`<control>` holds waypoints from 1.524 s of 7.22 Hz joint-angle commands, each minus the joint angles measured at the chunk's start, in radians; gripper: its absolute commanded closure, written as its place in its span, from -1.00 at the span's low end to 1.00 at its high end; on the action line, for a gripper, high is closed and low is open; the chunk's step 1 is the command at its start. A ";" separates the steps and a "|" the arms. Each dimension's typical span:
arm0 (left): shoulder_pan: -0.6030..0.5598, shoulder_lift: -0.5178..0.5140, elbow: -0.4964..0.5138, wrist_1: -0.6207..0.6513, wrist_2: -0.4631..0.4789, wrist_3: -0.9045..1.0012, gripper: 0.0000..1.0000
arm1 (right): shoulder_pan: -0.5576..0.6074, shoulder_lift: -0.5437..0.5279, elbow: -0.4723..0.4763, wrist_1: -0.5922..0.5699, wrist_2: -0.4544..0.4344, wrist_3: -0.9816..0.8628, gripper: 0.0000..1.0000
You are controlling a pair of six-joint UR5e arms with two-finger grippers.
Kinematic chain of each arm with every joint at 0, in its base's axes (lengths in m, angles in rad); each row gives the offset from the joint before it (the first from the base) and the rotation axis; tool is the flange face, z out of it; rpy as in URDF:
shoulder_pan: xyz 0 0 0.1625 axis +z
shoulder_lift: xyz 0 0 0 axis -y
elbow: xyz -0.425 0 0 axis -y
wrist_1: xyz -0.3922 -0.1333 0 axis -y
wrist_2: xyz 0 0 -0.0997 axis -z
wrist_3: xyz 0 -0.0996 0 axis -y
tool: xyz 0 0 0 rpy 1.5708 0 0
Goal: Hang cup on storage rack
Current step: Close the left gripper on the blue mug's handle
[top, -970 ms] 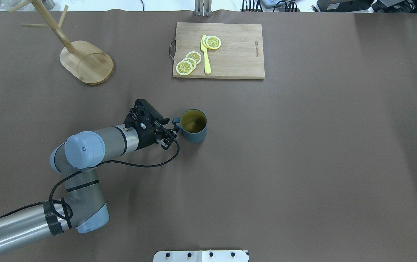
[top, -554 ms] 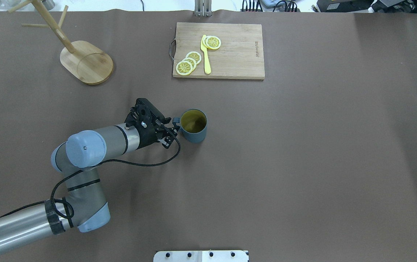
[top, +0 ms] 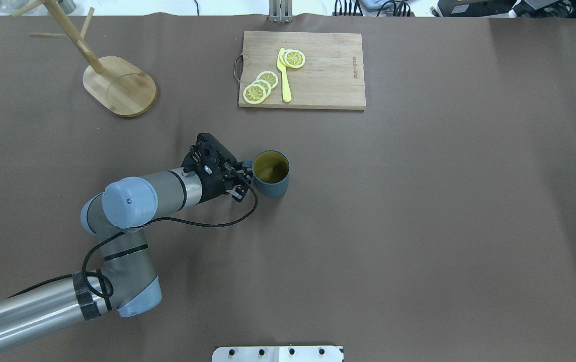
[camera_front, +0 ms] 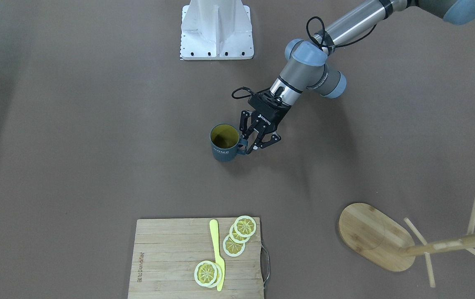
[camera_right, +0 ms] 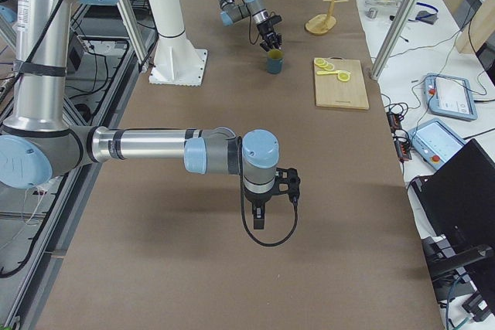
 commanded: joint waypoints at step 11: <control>-0.003 -0.001 0.010 -0.011 0.000 -0.003 0.70 | 0.000 -0.002 -0.003 0.000 -0.005 -0.001 -1.00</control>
